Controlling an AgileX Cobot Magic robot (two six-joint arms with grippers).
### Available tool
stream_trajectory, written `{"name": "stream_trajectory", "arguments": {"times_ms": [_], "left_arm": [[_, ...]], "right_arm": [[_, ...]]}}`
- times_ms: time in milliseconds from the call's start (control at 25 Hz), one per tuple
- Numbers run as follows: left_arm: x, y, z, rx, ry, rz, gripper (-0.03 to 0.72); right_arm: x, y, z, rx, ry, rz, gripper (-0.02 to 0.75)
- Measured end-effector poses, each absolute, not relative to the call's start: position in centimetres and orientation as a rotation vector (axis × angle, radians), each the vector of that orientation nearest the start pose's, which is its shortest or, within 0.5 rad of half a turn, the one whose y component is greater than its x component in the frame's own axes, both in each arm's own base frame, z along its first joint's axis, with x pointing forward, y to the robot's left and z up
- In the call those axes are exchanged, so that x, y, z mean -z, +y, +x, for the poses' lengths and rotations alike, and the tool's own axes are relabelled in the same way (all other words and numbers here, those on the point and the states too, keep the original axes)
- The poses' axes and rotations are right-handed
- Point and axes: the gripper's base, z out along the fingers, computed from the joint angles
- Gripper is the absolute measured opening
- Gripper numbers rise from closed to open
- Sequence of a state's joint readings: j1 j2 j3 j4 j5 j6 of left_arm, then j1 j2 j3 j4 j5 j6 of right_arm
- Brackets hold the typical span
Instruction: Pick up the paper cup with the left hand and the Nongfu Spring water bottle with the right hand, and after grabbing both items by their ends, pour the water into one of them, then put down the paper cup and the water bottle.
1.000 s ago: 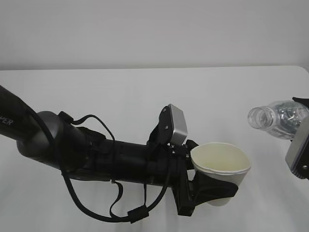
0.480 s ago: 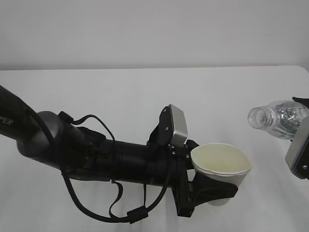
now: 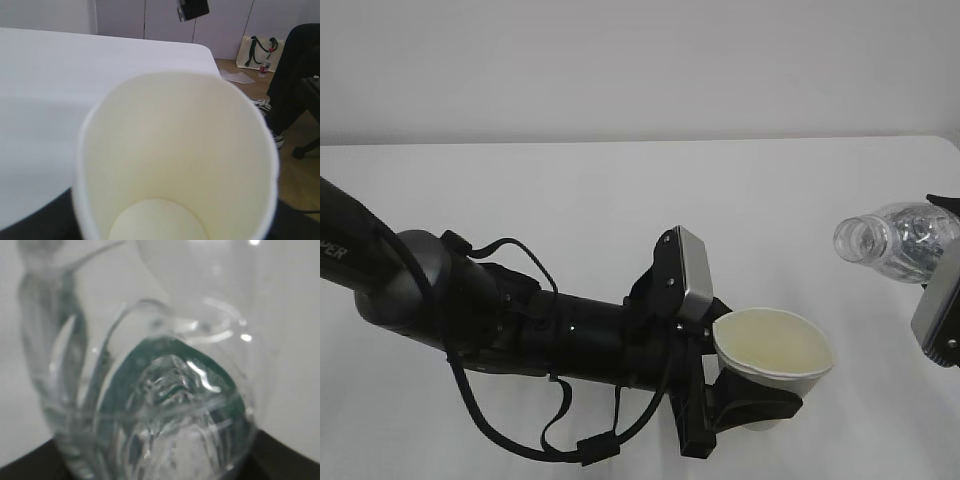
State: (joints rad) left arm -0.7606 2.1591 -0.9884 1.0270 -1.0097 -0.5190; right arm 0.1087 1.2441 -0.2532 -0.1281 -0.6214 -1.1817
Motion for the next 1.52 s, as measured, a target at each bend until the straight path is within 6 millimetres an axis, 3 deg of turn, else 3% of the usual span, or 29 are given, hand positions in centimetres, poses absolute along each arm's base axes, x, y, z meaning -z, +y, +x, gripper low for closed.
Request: {"name": "stream_trajectory", "arguments": {"times_ms": [920,1240,1520], "left_arm": [[-10.6,-31.5,23.4,1.159,1.428,1.331,0.438],[-12.0,-32.9,24.0,1.177,1.367,1.313,0.438],[-12.0,-33.1,23.9,1.170,1.368,1.331,0.438]], "right_arm": [[-19.4,2.9,20.3,0.792,1.389,-1.343,0.439],[-19.4,2.9,20.3,0.815,1.369,-1.370,0.439],[-19.4,2.9,20.4,0.829,1.354,-1.380,0.439]]}}
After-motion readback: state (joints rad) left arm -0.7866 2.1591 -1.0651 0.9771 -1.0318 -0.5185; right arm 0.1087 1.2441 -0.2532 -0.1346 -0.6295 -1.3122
